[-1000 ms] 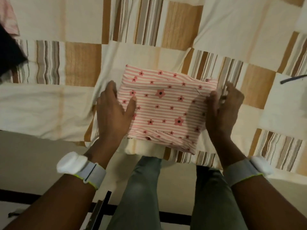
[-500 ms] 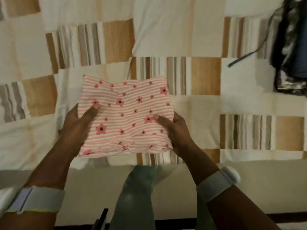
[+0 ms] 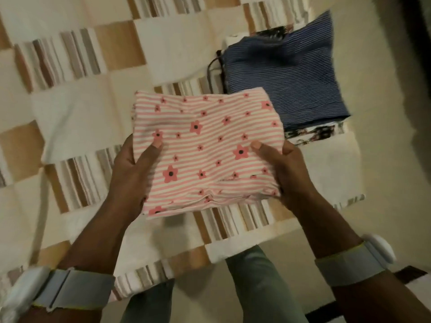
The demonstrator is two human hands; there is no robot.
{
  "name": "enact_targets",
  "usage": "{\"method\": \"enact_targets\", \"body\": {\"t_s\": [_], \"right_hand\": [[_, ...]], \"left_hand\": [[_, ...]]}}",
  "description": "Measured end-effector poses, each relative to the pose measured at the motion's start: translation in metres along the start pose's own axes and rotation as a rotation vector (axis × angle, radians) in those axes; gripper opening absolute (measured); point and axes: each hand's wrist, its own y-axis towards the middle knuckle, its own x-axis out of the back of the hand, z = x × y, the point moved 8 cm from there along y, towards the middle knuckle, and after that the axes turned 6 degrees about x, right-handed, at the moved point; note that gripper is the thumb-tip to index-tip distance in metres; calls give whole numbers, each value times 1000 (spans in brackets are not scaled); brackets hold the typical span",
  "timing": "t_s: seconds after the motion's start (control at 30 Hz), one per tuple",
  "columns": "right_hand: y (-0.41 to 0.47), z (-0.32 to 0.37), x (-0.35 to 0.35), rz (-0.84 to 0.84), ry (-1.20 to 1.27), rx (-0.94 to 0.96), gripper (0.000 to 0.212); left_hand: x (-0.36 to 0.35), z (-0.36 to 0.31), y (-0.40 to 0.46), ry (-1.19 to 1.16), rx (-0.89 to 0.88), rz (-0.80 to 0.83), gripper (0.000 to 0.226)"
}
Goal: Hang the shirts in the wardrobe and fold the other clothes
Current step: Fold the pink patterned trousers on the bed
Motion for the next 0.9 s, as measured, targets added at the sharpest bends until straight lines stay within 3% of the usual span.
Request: {"method": "enact_targets", "body": {"t_s": [0.17, 0.3, 0.37, 0.43, 0.5, 0.53, 0.6, 0.67, 0.73, 0.8, 0.9], "right_hand": [[73, 80, 104, -72, -2, 225, 33], [147, 106, 160, -52, -69, 291, 35], [183, 93, 185, -111, -246, 207, 40], [199, 88, 209, -272, -580, 150, 46], [191, 109, 212, -463, -865, 332, 46], [185, 122, 199, -473, -919, 513, 42], [178, 133, 158, -312, -969, 810, 43], [194, 118, 122, -93, -1182, 820, 67], [219, 93, 108, 58, -1427, 715, 93], [238, 75, 108, 123, -1497, 657, 108], [253, 60, 111, 129, -1470, 630, 113]], "left_hand": [[-122, -54, 28, -37, -158, 116, 35], [-184, -47, 73, 63, -186, 103, 44], [-195, -31, 93, 211, -153, 50, 56], [-189, -30, 97, 431, -197, -133, 61], [-190, -58, 75, 676, -523, -356, 52], [-209, -73, 59, 782, -738, -341, 46], [-256, -77, 42, 1024, -1035, -102, 43], [-287, -58, 66, 1350, -994, 42, 71], [-283, -47, 108, 1551, -791, 25, 112], [-268, -46, 136, 1618, -701, -14, 137], [-262, -39, 152, 1598, -664, 60, 148]]}}
